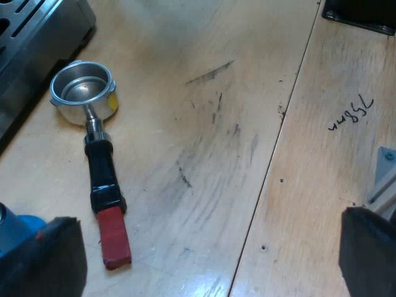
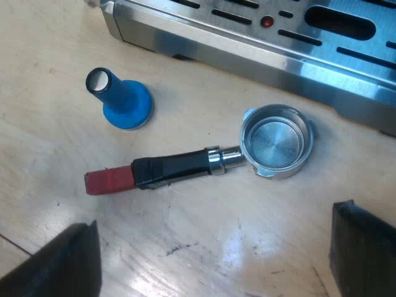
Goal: Put the handle in the coffee machine
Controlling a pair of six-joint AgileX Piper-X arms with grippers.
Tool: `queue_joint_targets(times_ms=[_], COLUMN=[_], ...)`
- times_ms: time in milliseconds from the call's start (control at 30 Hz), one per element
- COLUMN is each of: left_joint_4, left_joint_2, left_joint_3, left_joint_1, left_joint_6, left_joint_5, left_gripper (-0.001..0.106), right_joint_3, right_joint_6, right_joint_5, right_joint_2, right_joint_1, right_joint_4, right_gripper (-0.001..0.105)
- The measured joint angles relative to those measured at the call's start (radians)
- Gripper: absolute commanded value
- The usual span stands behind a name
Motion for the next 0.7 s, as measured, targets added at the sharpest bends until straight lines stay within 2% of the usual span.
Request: queue_joint_targets(times_ms=[200,367,433,700], left_joint_4=[-0.03,-0.06,-0.105,-0.181], left_joint_2=[0.055,0.167,0.219,0.334], left_joint_3=[0.019,0.019,0.02,0.02], left_joint_1=[0.0,0.0,0.0,0.0], left_joint_6=[-0.047,-0.054,-0.054,-0.033], left_joint_5=[0.0,0.0,0.0,0.0], left_gripper=[0.085,0.085,0.085,0.085], right_joint_3=[0.0,0.0,0.0,0.0], right_joint_6=[-0.06,-0.06,-0.06,-0.061], right_joint_5=[0.0,-0.008,-0.008,-0.016], right_joint_2=[0.0,0.0,0.0,0.0], right_joint_1=[0.0,0.0,0.0,0.0], right_joint_4=[0.0,0.001,0.001,0.001], right_gripper=[0.076,0.076,0.076,0.076])
